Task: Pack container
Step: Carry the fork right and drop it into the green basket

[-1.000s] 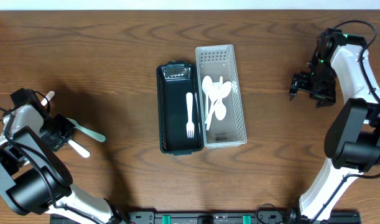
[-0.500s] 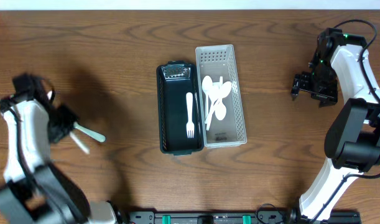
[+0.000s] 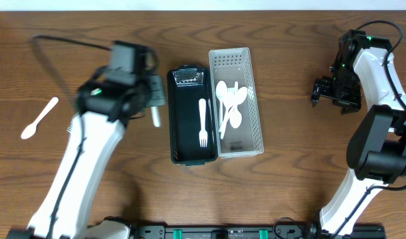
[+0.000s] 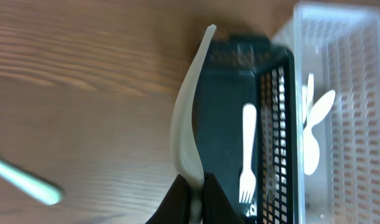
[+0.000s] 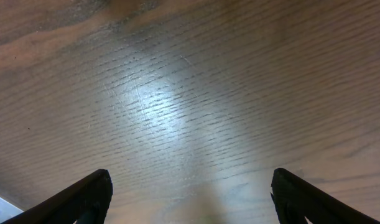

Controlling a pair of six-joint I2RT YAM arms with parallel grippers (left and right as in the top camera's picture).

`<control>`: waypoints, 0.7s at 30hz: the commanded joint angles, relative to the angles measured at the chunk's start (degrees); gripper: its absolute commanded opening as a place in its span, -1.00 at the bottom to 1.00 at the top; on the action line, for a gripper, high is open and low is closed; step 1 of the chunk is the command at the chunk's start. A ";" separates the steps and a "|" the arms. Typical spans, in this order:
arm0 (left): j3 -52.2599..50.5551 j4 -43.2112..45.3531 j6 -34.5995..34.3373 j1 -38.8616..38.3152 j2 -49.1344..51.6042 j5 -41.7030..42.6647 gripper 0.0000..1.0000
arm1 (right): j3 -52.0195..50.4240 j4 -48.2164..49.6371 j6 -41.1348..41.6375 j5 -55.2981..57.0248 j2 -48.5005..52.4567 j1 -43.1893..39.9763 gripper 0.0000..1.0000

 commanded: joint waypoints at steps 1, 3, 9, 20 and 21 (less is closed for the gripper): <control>-0.17 1.88 -0.83 -2.73 5.79 2.03 -0.88 | 0.59 -0.31 -0.57 0.55 -0.39 -0.13 0.70; -0.17 4.37 -0.81 -3.69 8.90 5.51 -0.88 | 0.59 -0.39 -0.57 0.37 -0.39 -0.13 0.70; -0.17 8.02 -0.81 -5.60 14.95 6.47 -0.88 | 0.59 -0.46 -0.59 0.37 -0.39 -0.13 0.70; -0.17 7.65 -0.35 -6.56 24.37 6.67 -0.88 | 0.59 -0.42 -0.57 0.35 -0.39 -0.13 0.71; -0.20 7.63 0.04 -6.56 24.96 6.64 -0.88 | 0.59 -0.42 -0.57 0.33 -0.39 -0.13 0.71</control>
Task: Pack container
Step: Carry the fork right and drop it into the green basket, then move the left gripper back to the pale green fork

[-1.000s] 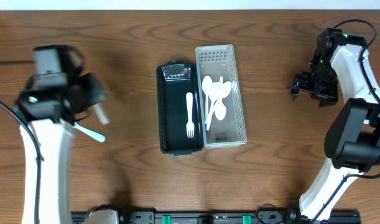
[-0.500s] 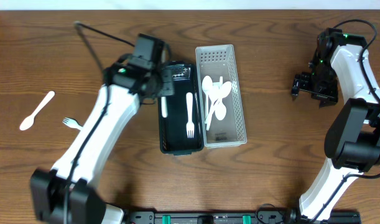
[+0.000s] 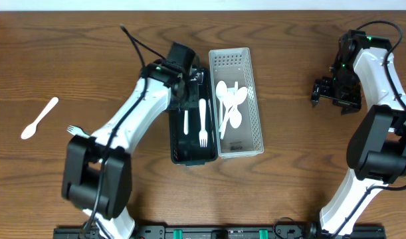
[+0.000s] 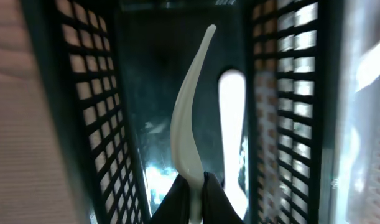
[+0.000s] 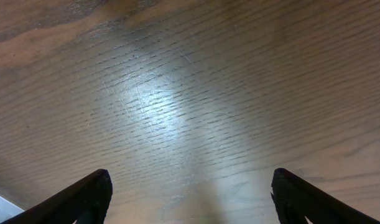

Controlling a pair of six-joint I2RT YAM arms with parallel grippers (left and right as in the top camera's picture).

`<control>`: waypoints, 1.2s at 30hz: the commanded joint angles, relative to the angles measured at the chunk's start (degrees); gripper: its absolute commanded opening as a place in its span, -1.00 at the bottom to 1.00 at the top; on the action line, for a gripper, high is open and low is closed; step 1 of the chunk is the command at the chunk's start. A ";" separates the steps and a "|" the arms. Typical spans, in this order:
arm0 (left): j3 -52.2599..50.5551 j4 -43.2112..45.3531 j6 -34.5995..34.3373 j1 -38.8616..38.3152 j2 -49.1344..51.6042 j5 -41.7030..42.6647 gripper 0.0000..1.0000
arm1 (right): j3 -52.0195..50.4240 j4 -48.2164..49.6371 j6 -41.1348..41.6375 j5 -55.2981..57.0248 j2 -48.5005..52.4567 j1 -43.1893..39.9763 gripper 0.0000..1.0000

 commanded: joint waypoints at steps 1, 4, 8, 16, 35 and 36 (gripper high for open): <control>-0.07 -0.26 1.18 -0.28 2.01 0.59 -0.88 | 0.59 -0.15 -0.42 0.33 -0.39 -0.13 0.71; -0.07 -0.24 2.75 -0.28 2.64 0.57 -0.25 | 0.59 -0.15 -0.42 0.37 -0.39 -0.13 0.71; -0.04 -0.20 4.76 -0.28 2.45 0.57 -0.05 | 0.59 0.37 -0.44 0.39 -0.39 -0.13 0.71; 3.96 -1.46 12.04 -0.28 -3.67 -0.20 -0.03 | 0.59 3.82 -0.42 0.39 -0.39 -0.15 0.72; 8.96 -31.21 -21.99 30.18 -31.65 -21.31 0.31 | 0.59 12.33 -0.46 0.37 -0.39 -0.15 0.79; 8.46 -31.50 -24.04 32.20 -31.47 -21.11 0.39 | 0.59 12.33 -0.46 0.37 -0.39 -0.15 0.81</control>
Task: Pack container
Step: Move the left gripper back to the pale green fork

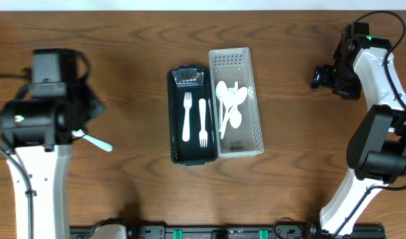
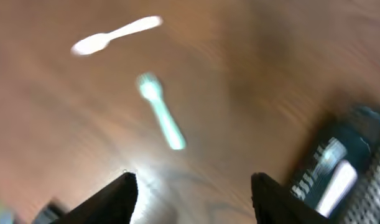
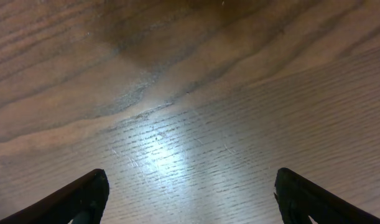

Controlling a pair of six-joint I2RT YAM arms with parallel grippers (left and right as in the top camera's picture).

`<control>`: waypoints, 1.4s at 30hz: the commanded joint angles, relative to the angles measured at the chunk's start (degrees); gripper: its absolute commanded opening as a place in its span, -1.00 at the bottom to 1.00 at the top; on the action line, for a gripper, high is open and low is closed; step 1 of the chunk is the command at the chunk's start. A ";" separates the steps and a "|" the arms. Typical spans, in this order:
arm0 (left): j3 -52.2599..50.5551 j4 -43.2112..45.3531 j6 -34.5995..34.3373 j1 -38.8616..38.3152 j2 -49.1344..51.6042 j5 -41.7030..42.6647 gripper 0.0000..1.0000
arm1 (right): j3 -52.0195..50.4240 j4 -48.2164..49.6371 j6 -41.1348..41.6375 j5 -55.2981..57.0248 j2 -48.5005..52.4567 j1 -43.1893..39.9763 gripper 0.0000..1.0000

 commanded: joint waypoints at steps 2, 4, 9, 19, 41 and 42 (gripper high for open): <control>-2.71 -0.85 -15.54 8.55 1.31 -1.07 0.49 | 0.57 0.02 -0.37 0.37 -0.39 -0.13 0.84; -4.39 0.55 -16.17 10.97 2.40 -1.07 0.55 | 0.57 0.20 -0.37 0.35 -0.39 -0.13 0.86; -9.88 6.03 -16.17 15.08 6.78 -0.44 0.75 | 0.57 -0.63 -0.35 0.35 -0.39 -0.13 0.88; -17.07 18.71 -13.33 18.69 22.23 5.44 0.83 | 0.57 -1.57 -0.31 0.35 -0.39 -0.13 0.94; -17.07 32.24 -9.99 22.34 40.28 10.56 0.83 | 0.55 -5.09 -0.31 0.37 -0.39 -0.09 0.98; -17.07 32.50 -9.66 22.40 40.70 10.56 0.83 | 0.55 -5.18 -0.31 0.37 -0.39 -0.09 0.98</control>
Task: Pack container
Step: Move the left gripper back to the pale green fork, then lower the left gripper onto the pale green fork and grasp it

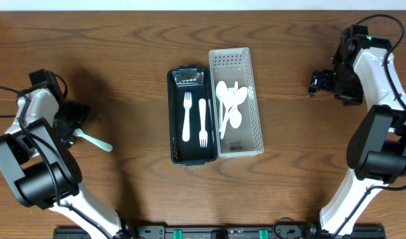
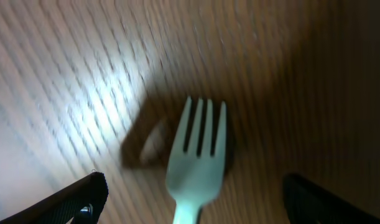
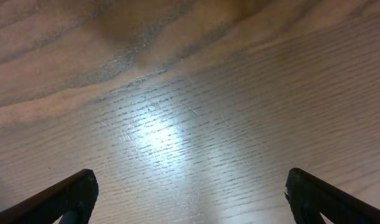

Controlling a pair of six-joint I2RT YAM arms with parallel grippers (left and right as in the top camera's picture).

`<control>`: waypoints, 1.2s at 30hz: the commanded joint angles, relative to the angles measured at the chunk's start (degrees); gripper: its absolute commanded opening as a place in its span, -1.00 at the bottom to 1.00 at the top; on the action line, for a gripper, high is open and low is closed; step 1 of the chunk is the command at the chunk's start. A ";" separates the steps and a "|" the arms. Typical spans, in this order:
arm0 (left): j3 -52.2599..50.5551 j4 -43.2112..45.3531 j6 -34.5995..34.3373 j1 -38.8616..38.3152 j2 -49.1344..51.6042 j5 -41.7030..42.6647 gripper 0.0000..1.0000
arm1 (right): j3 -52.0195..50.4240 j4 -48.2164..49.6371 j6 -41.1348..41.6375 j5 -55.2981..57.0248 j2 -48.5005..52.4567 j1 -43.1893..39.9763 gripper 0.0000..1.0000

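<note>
A pale fork (image 1: 95,141) lies on the wood at the left. Its tines (image 2: 199,140) fill the left wrist view. My left gripper (image 1: 74,127) is low over the tine end and open, with one of its fingers (image 2: 78,196) on each side of the fork's neck, not closed on it. The black container (image 1: 171,126) holds two white forks (image 1: 187,117) side by side. My right gripper (image 1: 314,83) hangs open over bare wood at the far right, its fingertips (image 3: 74,193) wide apart with nothing between them.
A white mesh basket (image 1: 258,126) with several white spoons (image 1: 230,106) stands against the black container's right side. My left arm lies along the table's left edge and covers the wood there.
My left gripper was open and high above the left of the table, with a fork and a spoon seen from afar. Now it is down at the fork, fingers either side. The right gripper shifted slightly.
My left gripper was shut on a white fork just left of the black container. Then it held that fork inside the container beside another fork. Later the fork lay in the container and the gripper was open over the left. Now it straddles a second loose fork.
</note>
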 commanded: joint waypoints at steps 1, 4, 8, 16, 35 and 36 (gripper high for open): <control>-0.17 0.72 1.84 0.42 2.12 0.28 0.83 | 0.55 -0.33 -0.20 0.37 -0.39 -0.09 0.98; -0.17 1.33 1.81 0.39 3.41 0.28 0.83 | 0.55 -0.59 0.02 0.37 -0.39 -0.11 0.98; -0.17 2.21 2.49 0.42 4.04 0.28 0.83 | 0.55 -1.20 0.02 0.39 -0.39 -0.11 0.99; -0.24 2.60 4.02 0.39 4.04 0.76 0.70 | 0.55 -1.36 0.02 0.39 -0.39 -0.11 0.98; -1.51 1.66 4.81 0.39 4.09 2.10 0.41 | 0.55 -1.33 0.04 0.39 -0.39 -0.13 0.98; -1.51 1.44 4.79 0.39 4.09 2.54 0.38 | 0.55 -1.33 0.04 0.39 -0.39 -0.13 0.98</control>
